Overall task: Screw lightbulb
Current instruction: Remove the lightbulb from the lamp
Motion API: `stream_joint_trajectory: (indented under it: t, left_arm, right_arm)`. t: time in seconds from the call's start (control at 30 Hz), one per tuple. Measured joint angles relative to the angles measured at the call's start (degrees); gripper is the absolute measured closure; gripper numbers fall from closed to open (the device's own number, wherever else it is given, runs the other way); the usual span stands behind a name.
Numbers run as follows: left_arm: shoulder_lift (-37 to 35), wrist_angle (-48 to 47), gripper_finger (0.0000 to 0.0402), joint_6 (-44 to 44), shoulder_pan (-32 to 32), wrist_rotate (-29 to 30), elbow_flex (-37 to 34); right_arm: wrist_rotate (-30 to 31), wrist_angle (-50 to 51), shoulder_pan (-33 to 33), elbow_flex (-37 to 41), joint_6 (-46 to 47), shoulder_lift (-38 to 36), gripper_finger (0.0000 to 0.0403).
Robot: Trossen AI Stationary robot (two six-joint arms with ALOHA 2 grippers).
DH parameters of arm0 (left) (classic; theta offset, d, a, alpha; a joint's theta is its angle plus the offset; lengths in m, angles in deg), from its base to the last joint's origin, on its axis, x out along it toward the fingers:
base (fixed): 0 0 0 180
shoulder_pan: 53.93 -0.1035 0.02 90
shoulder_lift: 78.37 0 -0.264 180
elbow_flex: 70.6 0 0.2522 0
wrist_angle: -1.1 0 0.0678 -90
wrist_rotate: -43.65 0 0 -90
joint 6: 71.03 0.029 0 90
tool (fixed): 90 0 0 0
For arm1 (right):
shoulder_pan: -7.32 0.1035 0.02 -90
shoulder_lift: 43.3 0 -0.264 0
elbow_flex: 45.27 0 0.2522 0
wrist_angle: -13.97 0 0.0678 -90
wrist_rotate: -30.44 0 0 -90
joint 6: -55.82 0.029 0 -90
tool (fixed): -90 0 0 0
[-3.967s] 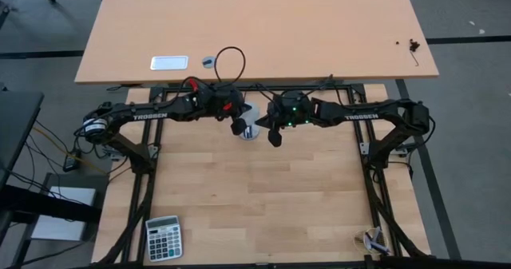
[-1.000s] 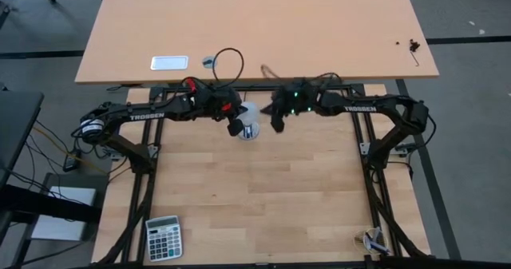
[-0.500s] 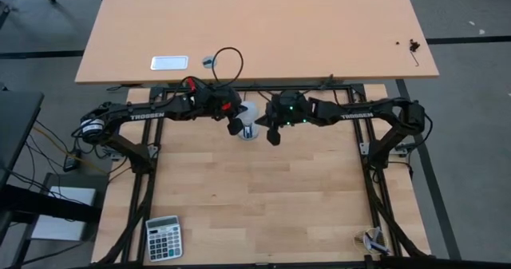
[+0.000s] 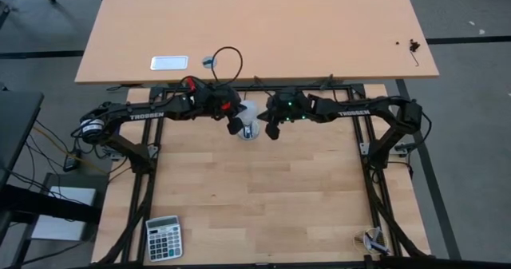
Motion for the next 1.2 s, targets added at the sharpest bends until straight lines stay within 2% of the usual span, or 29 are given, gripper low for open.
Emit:
stream_joint_trajectory:
  t: [0.2, 0.27, 0.37, 0.53, 0.77, 1.2]
  left_arm:
    - [0.02, 0.04, 0.0401, -0.02, 0.17, -1.29, 0.01]
    - [0.02, 0.04, 0.0401, -0.02, 0.18, -1.26, 0.01]
    - [0.02, 0.04, 0.0401, -0.02, 0.15, -1.19, 0.01]
    - [0.02, 0.05, 0.0401, -0.02, 0.15, -0.95, 0.01]
    - [0.04, 0.34, 0.0401, -0.02, 0.13, -0.81, -0.01]
    - [0.04, 0.45, 0.0401, -0.94, 0.11, -0.59, -0.01]
  right_arm:
    - [4.9, 1.16, -5.16, -0.04, 2.72, -0.05, 0.0394]
    - [4.93, 2.37, -7.04, -0.04, 2.72, -0.12, 0.0394]
    - [1.42, 3.43, -8.3, -0.04, 2.36, -1.52, 0.0394]
    - [-4.87, 1.33, -3.51, -0.07, -0.5, -3.05, 0.0394]
    - [-4.13, -1.89, 3.34, -0.07, -2.71, -2.83, 0.0394]
    - [-3.48, -2.88, 2.3, -0.04, -1.02, 0.04, 0.0394]
